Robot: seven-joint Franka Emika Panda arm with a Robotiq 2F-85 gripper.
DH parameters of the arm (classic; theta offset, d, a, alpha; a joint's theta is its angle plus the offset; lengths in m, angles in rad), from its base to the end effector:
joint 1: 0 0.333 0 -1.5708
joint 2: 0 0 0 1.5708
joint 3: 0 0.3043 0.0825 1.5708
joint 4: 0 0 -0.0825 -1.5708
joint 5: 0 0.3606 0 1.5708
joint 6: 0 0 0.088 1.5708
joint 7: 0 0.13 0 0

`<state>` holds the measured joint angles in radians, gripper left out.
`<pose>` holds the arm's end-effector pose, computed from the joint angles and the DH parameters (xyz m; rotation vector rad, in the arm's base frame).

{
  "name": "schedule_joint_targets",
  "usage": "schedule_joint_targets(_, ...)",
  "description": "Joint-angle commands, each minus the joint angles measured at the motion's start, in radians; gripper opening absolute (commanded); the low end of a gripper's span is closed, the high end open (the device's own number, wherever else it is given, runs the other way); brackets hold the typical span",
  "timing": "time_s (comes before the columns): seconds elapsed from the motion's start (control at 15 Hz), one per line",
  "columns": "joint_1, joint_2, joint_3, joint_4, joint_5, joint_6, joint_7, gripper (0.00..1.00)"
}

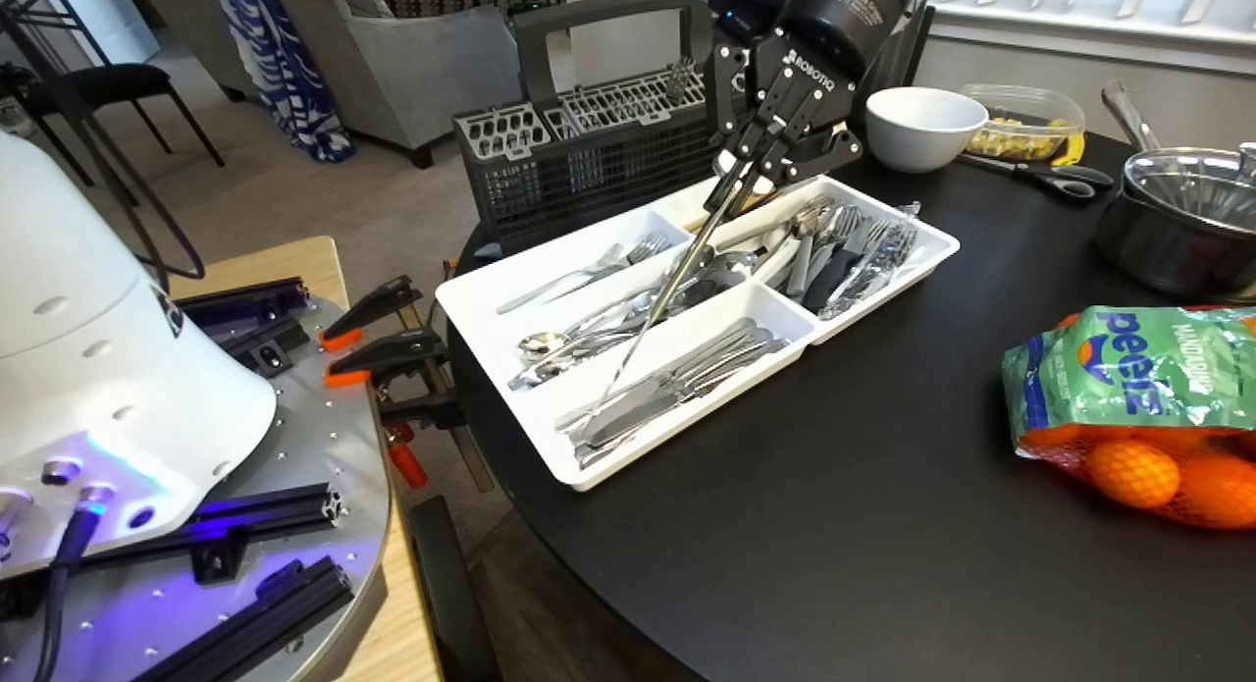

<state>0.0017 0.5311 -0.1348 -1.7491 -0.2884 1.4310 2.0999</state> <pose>0.5086 -0.1055 0.2388 1.0581 -1.9707 -0.2024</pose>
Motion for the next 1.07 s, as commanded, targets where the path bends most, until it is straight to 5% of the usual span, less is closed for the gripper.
schedule_joint_targets(0.0,-0.009,0.005,-0.003,0.003,0.009,-0.003,-0.043,0.02)
schedule_joint_targets(0.13,-0.006,0.012,-0.004,-0.001,0.003,-0.001,-0.042,0.02)
schedule_joint_targets(0.2,-0.005,0.015,-0.005,0.0,0.004,-0.002,-0.04,0.25)
schedule_joint_targets(0.27,-0.005,0.015,-0.005,-0.003,0.005,0.004,-0.041,0.34)
schedule_joint_targets(1.0,0.0,-0.04,0.003,-0.029,0.01,0.035,-0.043,0.98)
